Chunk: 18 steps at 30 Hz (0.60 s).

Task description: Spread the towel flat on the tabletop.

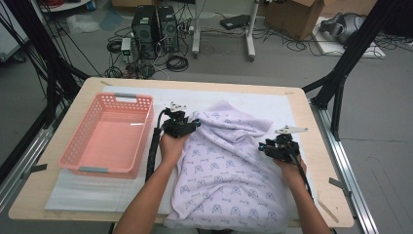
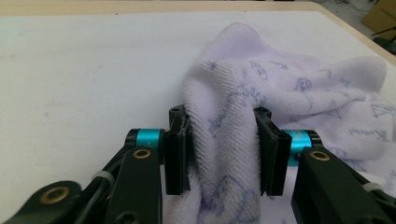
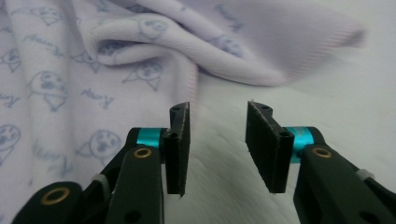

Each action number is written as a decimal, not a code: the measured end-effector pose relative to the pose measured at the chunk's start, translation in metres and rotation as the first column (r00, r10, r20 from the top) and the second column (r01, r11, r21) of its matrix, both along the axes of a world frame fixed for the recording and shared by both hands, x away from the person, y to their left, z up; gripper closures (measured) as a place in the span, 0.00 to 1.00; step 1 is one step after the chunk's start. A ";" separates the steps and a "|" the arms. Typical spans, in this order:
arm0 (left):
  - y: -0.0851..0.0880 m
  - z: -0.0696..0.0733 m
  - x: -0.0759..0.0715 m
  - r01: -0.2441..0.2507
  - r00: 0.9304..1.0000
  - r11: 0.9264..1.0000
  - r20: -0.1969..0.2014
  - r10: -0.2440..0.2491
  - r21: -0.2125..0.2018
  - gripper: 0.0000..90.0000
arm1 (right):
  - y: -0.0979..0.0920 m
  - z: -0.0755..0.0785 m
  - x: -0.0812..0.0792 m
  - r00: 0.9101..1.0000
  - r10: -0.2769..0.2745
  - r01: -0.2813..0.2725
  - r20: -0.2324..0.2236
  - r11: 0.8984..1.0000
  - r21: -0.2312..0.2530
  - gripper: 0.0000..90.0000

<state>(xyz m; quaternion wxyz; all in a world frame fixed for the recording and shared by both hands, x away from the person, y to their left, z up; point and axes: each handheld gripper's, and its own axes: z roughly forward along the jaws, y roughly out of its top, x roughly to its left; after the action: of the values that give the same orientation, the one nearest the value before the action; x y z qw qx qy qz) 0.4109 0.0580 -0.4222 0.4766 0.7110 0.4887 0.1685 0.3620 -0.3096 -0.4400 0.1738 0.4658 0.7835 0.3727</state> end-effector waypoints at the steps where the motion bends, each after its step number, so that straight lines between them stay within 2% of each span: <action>1: 0.000 -0.002 -0.001 0.009 1.000 1.000 -0.002 -0.009 0.002 0.67 | 0.006 -0.003 0.004 1.000 0.008 -0.008 -0.009 1.000 -0.005 0.68; 3: 0.001 -0.004 -0.002 0.020 1.000 1.000 -0.005 -0.020 -0.003 0.65 | 0.018 -0.007 0.009 1.000 0.017 -0.017 -0.008 1.000 -0.007 0.69; 6: 0.002 -0.006 -0.004 0.031 0.999 0.999 -0.010 -0.031 -0.018 0.64 | 0.029 -0.006 0.011 0.998 0.067 -0.067 0.009 0.997 -0.030 0.94; 8: 0.002 -0.006 -0.005 0.046 0.999 0.999 -0.012 -0.046 -0.010 0.62 | 0.029 -0.004 0.010 0.996 0.084 -0.084 0.009 0.995 -0.062 0.96; 11: 0.000 -0.007 -0.008 0.074 0.997 0.997 -0.010 -0.074 -0.004 0.60 | 0.012 0.003 0.004 0.999 0.036 -0.036 0.006 0.998 -0.054 0.96; 14: -0.002 -0.009 -0.010 0.089 0.996 0.996 -0.011 -0.089 -0.009 0.58 | -0.012 0.013 -0.006 0.999 -0.026 0.030 0.037 0.994 -0.103 0.97; 17: -0.001 -0.009 -0.010 0.093 0.996 0.996 -0.010 -0.093 -0.014 0.55 | -0.035 0.020 -0.021 0.996 -0.084 0.090 0.043 0.979 -0.181 0.97; 18: 0.000 -0.009 -0.010 0.088 0.996 0.996 -0.009 -0.088 -0.018 0.54 | -0.041 0.021 -0.026 0.994 -0.099 0.106 0.043 0.971 -0.212 0.97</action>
<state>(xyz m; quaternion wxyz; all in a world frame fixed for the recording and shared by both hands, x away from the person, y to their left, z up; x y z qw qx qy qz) 0.4005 0.0576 -0.4313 0.4875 0.7284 0.4608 0.1395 0.3357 -0.3510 -0.4190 0.2547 0.4782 0.7910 0.2842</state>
